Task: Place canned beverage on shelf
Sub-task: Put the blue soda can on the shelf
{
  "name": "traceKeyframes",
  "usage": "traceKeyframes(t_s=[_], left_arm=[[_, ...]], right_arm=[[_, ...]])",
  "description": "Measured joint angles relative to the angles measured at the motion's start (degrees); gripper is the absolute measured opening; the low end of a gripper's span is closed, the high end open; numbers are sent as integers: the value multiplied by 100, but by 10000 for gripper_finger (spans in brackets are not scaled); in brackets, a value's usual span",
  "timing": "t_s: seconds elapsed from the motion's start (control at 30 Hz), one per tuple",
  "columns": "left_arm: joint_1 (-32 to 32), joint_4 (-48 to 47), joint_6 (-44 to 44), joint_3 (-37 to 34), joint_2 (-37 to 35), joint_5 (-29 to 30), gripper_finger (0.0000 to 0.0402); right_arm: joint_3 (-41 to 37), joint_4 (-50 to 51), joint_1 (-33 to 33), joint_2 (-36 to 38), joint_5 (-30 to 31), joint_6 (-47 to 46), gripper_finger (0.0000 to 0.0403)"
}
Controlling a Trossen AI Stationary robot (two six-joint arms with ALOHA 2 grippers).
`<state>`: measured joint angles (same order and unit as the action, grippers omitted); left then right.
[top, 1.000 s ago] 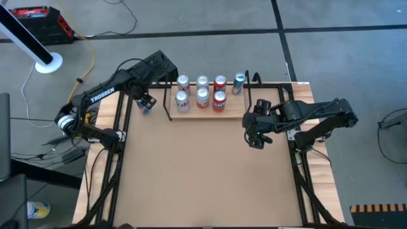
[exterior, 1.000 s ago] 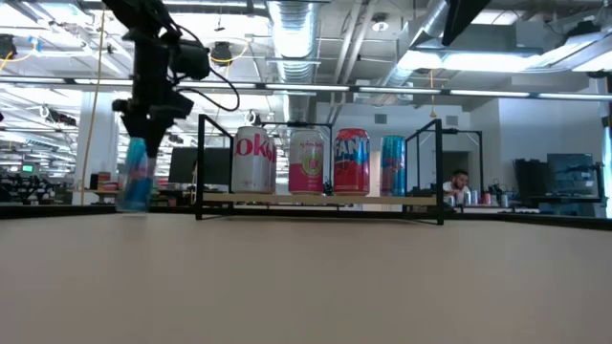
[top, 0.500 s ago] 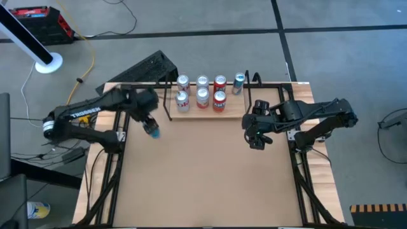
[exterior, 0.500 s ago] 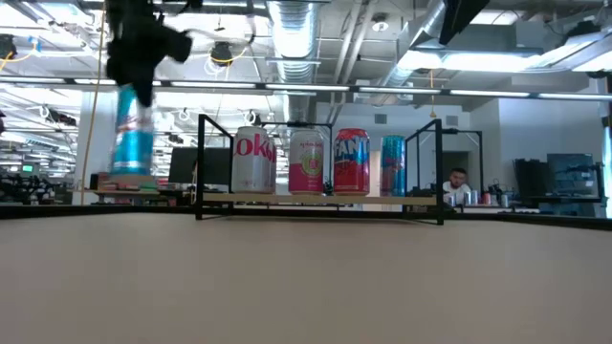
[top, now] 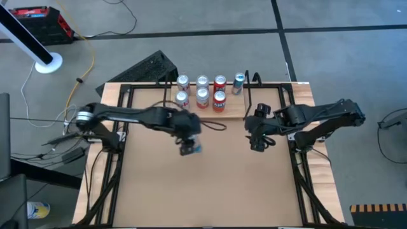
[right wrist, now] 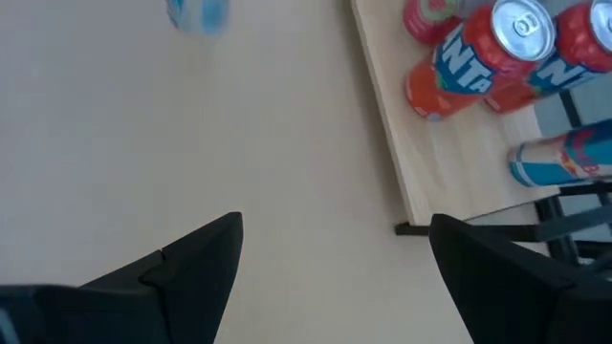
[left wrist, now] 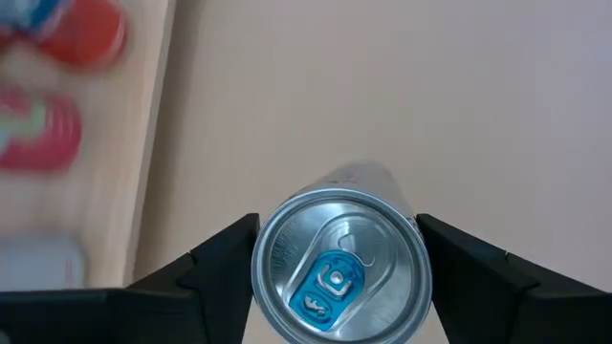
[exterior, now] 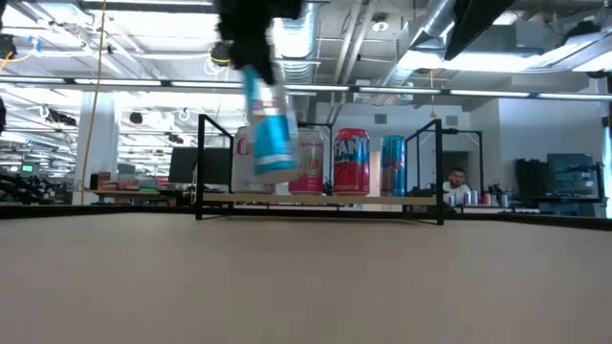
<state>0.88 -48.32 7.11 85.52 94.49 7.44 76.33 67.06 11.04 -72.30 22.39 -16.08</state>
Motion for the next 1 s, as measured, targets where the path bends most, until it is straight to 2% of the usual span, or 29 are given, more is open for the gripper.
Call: traceKeyframes(t_s=[0.2, 0.4, 0.67, 1.0], left_arm=[[13, -160, -584, 1098, 1106, 13, 241], [15, -350, -645, 1450, 1709, 96, 241], [20, -384, -627, 1456, 1824, 92, 244], [29, -359, -1101, 1453, 1816, 31, 281]], right_arm=[[-304, -441, 60, 235, 6, -35, 360], [-349, -564, 54, 187, 22, 54, 360], [-351, -902, -9, 154, 29, 503, 360], [-351, -935, -38, 152, 28, 498, 360]])
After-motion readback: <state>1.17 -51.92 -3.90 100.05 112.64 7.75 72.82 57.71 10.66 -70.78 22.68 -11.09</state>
